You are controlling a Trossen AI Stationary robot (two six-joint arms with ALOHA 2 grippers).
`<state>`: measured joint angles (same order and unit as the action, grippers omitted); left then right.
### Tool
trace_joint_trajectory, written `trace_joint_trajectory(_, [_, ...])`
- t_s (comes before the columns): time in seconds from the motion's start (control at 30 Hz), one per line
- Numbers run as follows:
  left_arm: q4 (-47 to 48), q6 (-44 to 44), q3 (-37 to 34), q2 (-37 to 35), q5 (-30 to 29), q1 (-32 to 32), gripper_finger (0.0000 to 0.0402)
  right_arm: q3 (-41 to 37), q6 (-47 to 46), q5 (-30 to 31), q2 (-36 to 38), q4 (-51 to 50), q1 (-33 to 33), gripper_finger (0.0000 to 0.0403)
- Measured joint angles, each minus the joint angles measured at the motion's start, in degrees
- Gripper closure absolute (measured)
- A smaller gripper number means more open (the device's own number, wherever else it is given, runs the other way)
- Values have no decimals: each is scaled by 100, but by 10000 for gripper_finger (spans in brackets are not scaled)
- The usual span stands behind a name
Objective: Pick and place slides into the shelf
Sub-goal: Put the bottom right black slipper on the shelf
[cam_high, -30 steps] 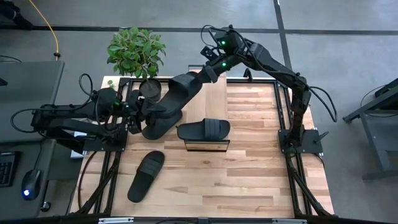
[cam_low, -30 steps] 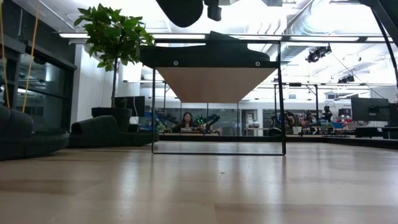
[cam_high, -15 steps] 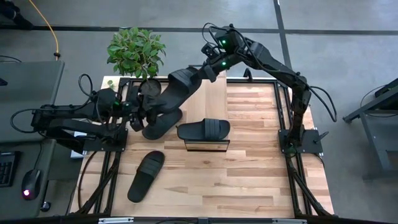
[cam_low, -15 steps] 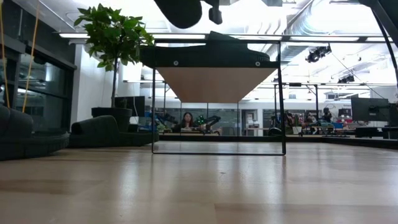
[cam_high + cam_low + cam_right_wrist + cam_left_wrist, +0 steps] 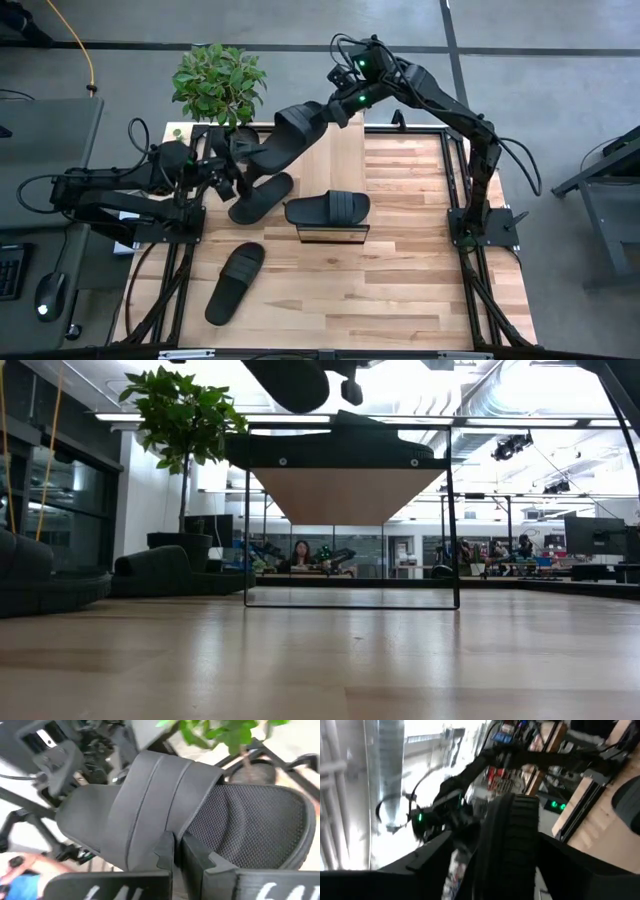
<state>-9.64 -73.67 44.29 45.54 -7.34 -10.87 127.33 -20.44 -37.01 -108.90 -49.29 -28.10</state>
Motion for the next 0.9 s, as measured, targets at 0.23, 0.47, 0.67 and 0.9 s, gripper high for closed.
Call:
trace_joint_trajectory(0.23, [382,581,0,-40,-771,-10,60,0,139,636,129,-269,-71,402])
trace_joint_trajectory(0.47, [823,1187,0,-42,-1153,-4,40,0,158,1034,396,-450,-116,403])
trace_joint_trajectory(0.67, [1055,1591,7,-234,-1235,2,53,0,287,1686,660,-861,-103,403])
trace_joint_trajectory(0.9, [1463,2023,7,-485,-1234,0,64,0,298,1856,972,-1109,-143,403])
